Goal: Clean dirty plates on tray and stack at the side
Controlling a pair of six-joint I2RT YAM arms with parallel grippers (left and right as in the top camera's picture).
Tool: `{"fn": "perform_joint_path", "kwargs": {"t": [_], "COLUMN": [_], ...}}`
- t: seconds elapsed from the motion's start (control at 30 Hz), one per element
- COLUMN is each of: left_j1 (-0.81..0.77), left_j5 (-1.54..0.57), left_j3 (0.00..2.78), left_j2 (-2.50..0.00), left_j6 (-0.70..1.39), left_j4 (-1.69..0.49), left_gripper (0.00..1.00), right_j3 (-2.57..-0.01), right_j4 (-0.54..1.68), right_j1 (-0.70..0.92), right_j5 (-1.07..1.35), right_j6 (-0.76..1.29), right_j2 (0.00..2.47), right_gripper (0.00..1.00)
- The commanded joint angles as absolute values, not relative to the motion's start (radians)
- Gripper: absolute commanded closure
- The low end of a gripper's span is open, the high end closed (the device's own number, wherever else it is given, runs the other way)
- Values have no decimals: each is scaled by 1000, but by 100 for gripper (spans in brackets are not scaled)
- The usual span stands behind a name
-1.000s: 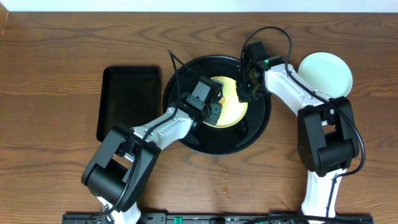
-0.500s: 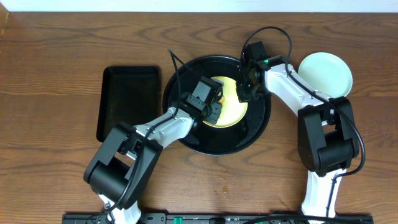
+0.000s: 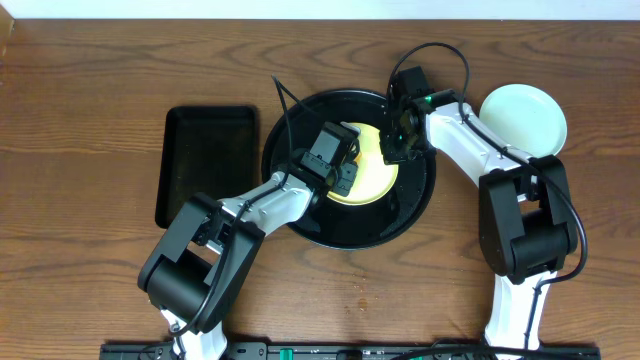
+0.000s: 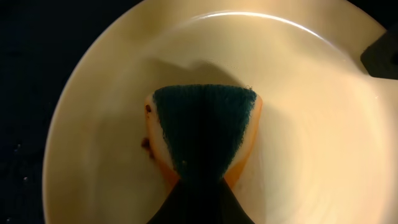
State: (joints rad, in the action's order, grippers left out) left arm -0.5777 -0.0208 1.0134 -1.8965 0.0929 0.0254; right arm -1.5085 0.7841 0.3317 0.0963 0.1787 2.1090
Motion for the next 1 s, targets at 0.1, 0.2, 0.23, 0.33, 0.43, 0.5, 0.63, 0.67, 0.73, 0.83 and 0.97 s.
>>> {"fn": "perform_joint_path", "kwargs": {"t": [0.1, 0.2, 0.23, 0.33, 0.43, 0.5, 0.63, 0.67, 0.73, 0.83, 0.97], "left_j1": [-566, -566, -566, -566, -566, -566, -565, -565, -565, -553, -525], "left_j5": [47, 47, 47, 47, 86, 115, 117, 117, 118, 122, 125], "left_j3": [1016, 1016, 1016, 1016, 1016, 1016, 1016, 1016, 1016, 1016, 1016], "left_j2": [-1942, -1942, -1942, -1943, -1949, -1958, -1989, -1998, -2018, -2027, -2027], "left_j6": [56, 55, 56, 55, 56, 55, 52, 52, 36, 18, 14], "left_j4": [13, 13, 13, 13, 14, 14, 31, 38, 56, 85, 112], "left_gripper": [92, 92, 92, 92, 92, 92, 92, 92, 92, 92, 92], "right_j3": [-1494, -1494, -1494, -1494, -1494, -1494, -1494, -1494, -1494, -1494, -1494], "right_j4": [781, 781, 781, 781, 780, 779, 778, 778, 778, 777, 776], "right_j1": [342, 342, 342, 342, 342, 342, 342, 342, 342, 342, 342], "right_j5": [94, 94, 94, 94, 94, 94, 94, 94, 94, 94, 94], "right_j6": [175, 175, 175, 175, 175, 175, 175, 175, 175, 175, 175], "right_j2": [2096, 2096, 2096, 2096, 2096, 2096, 2096, 2096, 2096, 2096, 2096], "right_gripper": [99, 99, 99, 99, 99, 99, 99, 99, 99, 99, 99]}}
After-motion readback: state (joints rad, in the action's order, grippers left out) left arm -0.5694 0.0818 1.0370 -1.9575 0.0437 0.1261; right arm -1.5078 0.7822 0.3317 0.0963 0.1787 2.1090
